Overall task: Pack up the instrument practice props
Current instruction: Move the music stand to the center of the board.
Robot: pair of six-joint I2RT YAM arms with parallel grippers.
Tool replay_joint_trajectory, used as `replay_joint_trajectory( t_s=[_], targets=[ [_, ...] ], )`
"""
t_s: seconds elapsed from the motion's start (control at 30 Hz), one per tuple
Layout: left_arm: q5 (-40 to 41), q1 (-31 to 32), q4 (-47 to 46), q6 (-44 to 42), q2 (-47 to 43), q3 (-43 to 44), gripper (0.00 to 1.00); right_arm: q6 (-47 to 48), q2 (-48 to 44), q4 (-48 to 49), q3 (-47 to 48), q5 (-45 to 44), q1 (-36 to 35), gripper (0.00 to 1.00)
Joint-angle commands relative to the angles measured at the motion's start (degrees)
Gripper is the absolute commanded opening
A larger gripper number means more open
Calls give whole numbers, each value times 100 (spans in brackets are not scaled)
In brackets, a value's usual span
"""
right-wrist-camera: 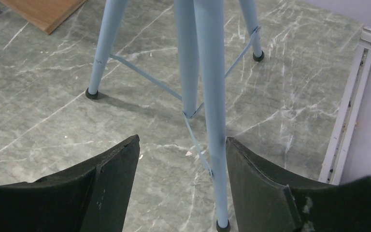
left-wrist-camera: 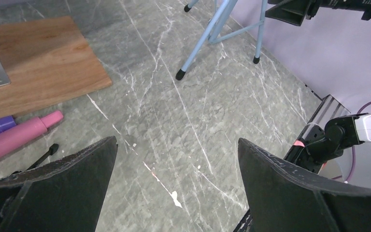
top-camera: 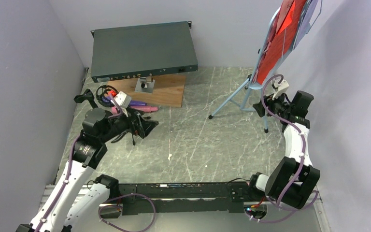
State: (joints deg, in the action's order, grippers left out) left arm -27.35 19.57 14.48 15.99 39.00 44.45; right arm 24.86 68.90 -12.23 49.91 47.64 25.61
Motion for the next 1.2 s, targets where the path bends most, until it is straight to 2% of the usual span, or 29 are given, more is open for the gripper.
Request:
replay_joint_trajectory(
  t_s=[0.0, 0.13, 0.27, 0.47, 0.57, 0.77, 1.17],
  targets=[
    [-306, -32, 161, -160, 15, 189, 99, -3, 184, 362, 320, 44, -119, 66],
    [-487, -37, 79, -213, -86, -18, 99, -7, 415, 485, 410, -27, -299, 59],
    [-515, -56, 78, -224, -105, -50, 99, 71, 563, 466, 499, -50, -425, 48],
    [-615, -98, 43, -218, -90, -76, 99, 489, 428, 94, 424, 328, -506, 24],
    [-671, -119, 7, -198, -81, -85, 100, 640, 205, -78, 208, 484, -668, 15],
    [-779, -163, -58, -168, -55, -103, 99, 498, -129, -263, -138, 517, -1358, 7],
    [-1203, -359, -379, -3, 31, -181, 100, -924, -421, 508, -788, 637, -2522, 4]
  ],
)
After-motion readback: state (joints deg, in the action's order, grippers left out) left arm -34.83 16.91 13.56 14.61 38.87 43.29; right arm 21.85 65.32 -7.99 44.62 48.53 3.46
